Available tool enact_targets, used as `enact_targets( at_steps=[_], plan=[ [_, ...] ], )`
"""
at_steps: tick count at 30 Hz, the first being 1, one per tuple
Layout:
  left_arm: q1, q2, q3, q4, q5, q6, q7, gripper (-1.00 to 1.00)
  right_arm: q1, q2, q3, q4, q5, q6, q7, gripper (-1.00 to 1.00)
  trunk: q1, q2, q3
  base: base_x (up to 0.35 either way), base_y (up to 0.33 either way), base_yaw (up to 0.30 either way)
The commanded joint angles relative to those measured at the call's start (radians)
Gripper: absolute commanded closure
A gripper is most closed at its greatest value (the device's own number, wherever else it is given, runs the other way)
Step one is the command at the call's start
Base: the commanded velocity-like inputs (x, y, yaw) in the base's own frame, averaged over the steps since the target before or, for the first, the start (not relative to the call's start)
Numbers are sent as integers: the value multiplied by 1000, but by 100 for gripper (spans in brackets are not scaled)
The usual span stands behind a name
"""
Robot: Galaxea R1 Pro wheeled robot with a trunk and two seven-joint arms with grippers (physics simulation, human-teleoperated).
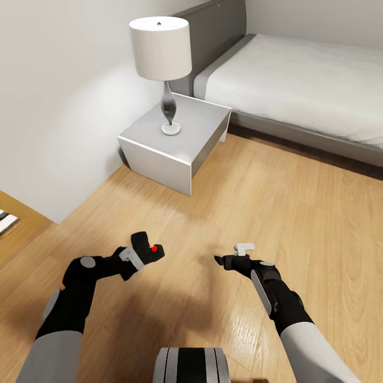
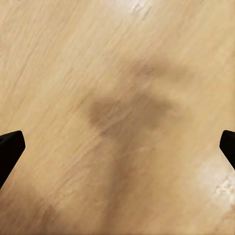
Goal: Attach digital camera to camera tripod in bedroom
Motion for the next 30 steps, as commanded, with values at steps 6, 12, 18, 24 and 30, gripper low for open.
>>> enact_targets(
  at_steps=[6, 12, 18, 24, 30],
  plan=[
    [0, -21, 5, -79, 4, 81, -4, 100, 0, 0, 0, -2, -5, 5, 0, -100, 0, 0, -1, 0, 0, 0],
    [0, -42, 12, -95, 7, 259, 23, 100, 0, 0, 0, -2, -5, 5, 0, -100, 0, 0, -1, 0, 0, 0],
    [0, -50, 17, -109, 10, 405, 134, 100, 0, 1, 0, -1, -5, 4, 0, -100, 0, 0, -1, 0, 0, 0],
    [0, -64, 25, -114, 110, 446, 297, 100, 0, 1, 0, -2, -4, 4, 0, -100, 0, 0, -1, 0, 0, 0],
    [0, -85, 33, -118, 265, 574, 544, 100, 0, 2, 0, -2, -3, 5, 5, -100, 0, 0, -1, 0, 0, 0]
  ],
)
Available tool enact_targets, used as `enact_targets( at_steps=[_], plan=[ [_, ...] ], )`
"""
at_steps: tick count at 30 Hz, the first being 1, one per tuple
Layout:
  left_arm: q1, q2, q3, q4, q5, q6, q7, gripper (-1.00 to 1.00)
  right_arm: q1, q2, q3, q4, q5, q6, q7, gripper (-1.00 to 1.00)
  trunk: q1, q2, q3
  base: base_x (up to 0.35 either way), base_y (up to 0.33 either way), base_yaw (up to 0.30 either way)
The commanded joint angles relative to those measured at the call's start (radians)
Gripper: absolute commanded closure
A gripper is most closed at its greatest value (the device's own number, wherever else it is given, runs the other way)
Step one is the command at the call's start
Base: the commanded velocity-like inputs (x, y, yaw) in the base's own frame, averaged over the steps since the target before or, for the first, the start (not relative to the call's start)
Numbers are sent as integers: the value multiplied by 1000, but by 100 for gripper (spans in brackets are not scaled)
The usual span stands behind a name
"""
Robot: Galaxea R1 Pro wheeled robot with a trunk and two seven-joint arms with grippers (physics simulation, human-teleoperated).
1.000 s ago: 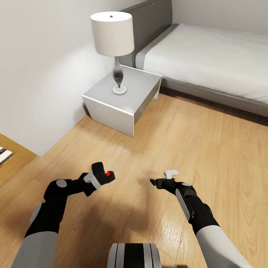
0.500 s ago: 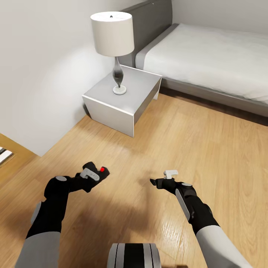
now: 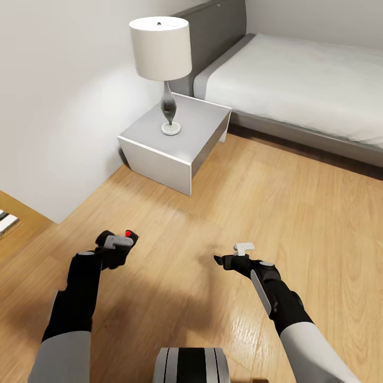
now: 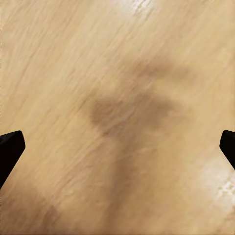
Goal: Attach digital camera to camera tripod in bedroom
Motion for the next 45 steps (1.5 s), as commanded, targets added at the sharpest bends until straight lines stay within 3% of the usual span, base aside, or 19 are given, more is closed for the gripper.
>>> enact_targets(
  at_steps=[1, 4, 7, 18, 20, 21, 27, 31, 32, 35, 45],
  plan=[
    [-1, -3, 2, -2, 6, 22, 20, 100, 0, 0, 0, -1, -5, 6, 0, -100, 0, 0, -1, 0, 0, 0],
    [-1, -12, 1, 0, 48, 73, 100, 100, 0, 0, 0, -1, -5, 6, 2, -100, 0, 0, -1, 0, 0, 0],
    [-1, -21, 0, 1, 81, 86, 120, 100, 0, 0, 0, -2, -5, 6, 2, -100, 0, 0, -1, 0, 0, 0],
    [-1, -47, -3, 12, 289, 102, 190, 100, 0, -1, -1, -8, -6, 8, 7, -100, 0, 0, -1, 0, 0, 0],
    [-1, -49, -4, 13, 322, 107, 194, 100, 0, -1, -1, -12, -6, 12, 9, -100, 0, 0, -1, 0, 0, 0],
    [-1, -49, -4, 15, 361, 118, 197, 100, 0, -2, -2, -16, -9, 16, 10, -100, 0, 0, -1, 0, 0, 0],
    [-1, -49, -5, 16, 440, 135, 199, 100, 0, -3, -1, -38, -14, 23, 12, -100, 0, 0, -1, 0, 0, 0],
    [5, -49, -6, 22, 552, 145, 199, 100, 0, -3, -2, -80, -16, 66, 13, -100, 0, 0, -1, 0, 0, 0],
    [10, -49, -5, 25, 612, 145, 199, 100, 0, -3, -2, -98, -18, 100, 13, -100, 0, 0, -1, 0, 0, 0],
    [13, -49, -6, 26, 683, 141, 198, 100, 0, -2, -2, -122, -18, 145, 13, -100, 0, 0, -1, 0, 0, 0],
    [14, -49, -12, 29, 821, 52, 193, 100, 0, -2, -3, -164, -20, 198, 14, -100, 0, 0, -1, 0, 0, 0]
  ],
)
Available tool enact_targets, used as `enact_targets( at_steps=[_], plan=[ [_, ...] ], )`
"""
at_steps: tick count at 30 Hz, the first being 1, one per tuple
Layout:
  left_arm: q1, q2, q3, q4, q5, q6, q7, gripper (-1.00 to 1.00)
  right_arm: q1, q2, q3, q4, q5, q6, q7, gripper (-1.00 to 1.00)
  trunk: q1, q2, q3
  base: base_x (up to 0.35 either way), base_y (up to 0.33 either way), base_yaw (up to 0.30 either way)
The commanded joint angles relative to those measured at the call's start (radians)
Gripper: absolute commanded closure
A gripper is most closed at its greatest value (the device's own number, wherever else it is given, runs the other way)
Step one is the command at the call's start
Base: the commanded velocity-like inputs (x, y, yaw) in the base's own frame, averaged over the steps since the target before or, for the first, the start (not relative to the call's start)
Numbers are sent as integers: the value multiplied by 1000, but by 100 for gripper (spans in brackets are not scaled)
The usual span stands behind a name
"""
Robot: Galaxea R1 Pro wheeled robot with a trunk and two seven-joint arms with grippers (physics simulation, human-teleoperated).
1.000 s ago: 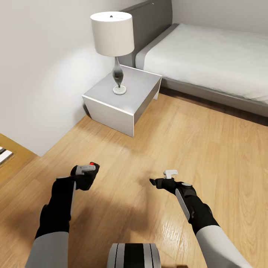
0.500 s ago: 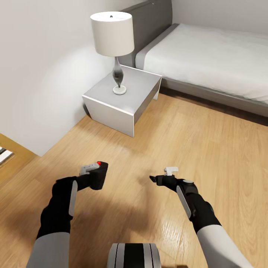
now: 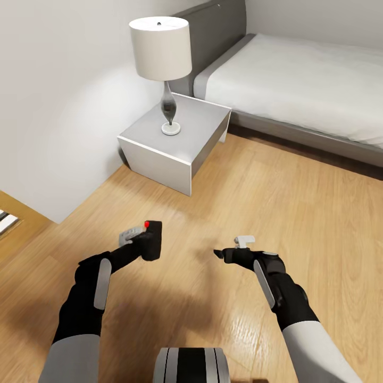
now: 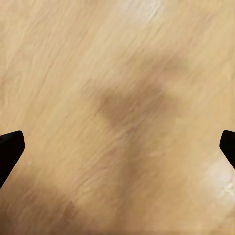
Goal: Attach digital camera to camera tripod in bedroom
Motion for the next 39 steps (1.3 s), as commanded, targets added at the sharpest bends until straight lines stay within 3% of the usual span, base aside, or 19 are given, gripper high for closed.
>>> enact_targets(
  at_steps=[1, 2, 5, 11, 13, 16, 17, 19, 22, 27, 39],
  plan=[
    [-1, -1, 0, -1, 17, 3, -2, 100, 0, 0, 0, -6, -6, 14, -1, -100, 0, 0, -1, 0, 0, 0],
    [1, -1, -16, -13, 32, 1, -2, 100, 0, 1, 0, -40, -8, 81, 9, -100, 0, 0, -1, 0, 0, 0],
    [6, -1, -29, -33, 36, 17, -1, 100, 0, 1, 0, -86, -16, 179, 30, -100, 0, 0, -1, 0, 0, 0],
    [12, -1, -66, -49, 38, 55, 7, 100, 0, 0, -2, -130, -31, 301, 56, -100, 0, 0, -1, 0, 0, 0],
    [12, -1, -88, -50, 38, 58, 17, 100, 0, -1, -3, -135, -32, 313, 58, -100, 0, 0, -1, 0, 0, 0],
    [13, -1, -131, -49, 41, 60, 83, 100, 0, -1, -5, -140, -33, 327, 60, -100, 0, 0, -1, 0, 0, 0],
    [13, -1, -146, -49, 45, 59, 131, 100, 0, -1, -5, -141, -34, 330, 61, -100, 0, 0, -1, 0, 0, 0],
    [13, -1, -156, -48, 54, 58, 179, 100, 0, -1, -6, -141, -35, 333, 61, -100, 0, 0, -1, 0, 0, 0],
    [13, -1, -170, -47, 115, 57, 259, 100, 0, 0, -6, -136, -36, 334, 61, -100, 0, 0, -1, 0, 0, 0],
    [12, -1, -176, -43, 203, 53, 295, 100, 0, 1, -4, -127, -39, 329, 60, -100, 0, 0, -1, 0, 0, 0],
    [12, -1, -178, -35, 236, 49, 305, 100, 0, 0, -5, -126, -35, 325, 57, -100, -6, 3, 46, 0, 0, 0]
  ],
)
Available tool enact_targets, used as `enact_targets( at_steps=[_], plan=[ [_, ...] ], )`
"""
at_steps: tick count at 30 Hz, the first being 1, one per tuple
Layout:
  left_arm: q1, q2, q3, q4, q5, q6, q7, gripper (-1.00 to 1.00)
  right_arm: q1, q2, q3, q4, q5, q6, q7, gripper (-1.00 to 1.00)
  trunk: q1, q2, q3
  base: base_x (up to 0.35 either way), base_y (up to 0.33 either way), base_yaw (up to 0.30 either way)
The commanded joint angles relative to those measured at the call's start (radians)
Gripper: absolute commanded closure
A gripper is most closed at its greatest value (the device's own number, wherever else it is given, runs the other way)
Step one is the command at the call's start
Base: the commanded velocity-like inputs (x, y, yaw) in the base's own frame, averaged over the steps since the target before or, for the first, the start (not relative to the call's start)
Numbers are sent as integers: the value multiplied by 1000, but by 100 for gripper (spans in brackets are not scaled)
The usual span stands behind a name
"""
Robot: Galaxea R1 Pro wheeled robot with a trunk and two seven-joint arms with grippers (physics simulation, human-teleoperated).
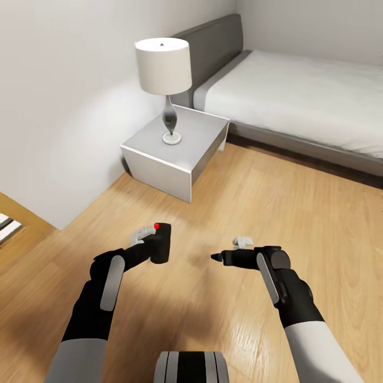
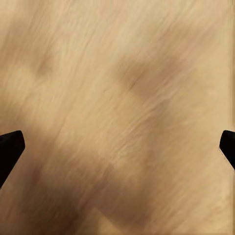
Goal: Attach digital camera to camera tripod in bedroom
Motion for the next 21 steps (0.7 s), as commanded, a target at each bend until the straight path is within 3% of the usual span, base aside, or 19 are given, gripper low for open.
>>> enact_targets(
  at_steps=[1, 21],
  plan=[
    [0, -1, 3, -1, 3, 6, -1, 100, 0, 0, -1, -3, -8, 5, -5, -100, -1, 0, 3, 0, 0, 0],
    [0, -1, 4, -1, 5, 7, -3, 100, 0, 0, -4, -19, -8, 6, -2, -100, -10, 5, 81, 0, 0, 0]
  ],
)
